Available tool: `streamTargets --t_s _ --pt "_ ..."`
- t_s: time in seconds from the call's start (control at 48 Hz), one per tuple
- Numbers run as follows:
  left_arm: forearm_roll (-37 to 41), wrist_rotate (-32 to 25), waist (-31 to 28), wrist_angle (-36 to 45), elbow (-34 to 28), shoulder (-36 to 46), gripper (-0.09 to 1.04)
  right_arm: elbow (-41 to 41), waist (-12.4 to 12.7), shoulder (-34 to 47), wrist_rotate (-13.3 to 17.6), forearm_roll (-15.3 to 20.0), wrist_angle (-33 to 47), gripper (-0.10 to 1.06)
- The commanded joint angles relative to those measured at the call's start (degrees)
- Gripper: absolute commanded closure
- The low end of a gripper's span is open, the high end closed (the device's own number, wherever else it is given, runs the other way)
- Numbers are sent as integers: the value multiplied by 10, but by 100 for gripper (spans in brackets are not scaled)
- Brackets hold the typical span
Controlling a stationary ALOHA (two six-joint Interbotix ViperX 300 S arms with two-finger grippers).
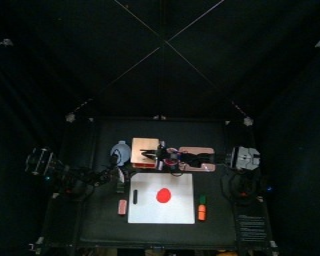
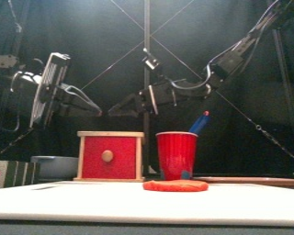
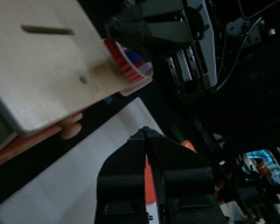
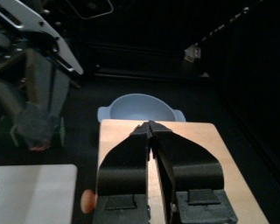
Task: Get the cutter from the drawer then cut the dough then place the extra dough in the bowl
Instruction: Open the drawer
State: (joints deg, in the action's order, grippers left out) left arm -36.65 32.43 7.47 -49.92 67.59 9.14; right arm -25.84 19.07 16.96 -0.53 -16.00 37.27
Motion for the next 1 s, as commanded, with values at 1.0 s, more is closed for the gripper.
streamTargets --t_s 1.0 --pt "-134 162 -40 76 -93 -124 10 66 4 50 1 -1 -87 101"
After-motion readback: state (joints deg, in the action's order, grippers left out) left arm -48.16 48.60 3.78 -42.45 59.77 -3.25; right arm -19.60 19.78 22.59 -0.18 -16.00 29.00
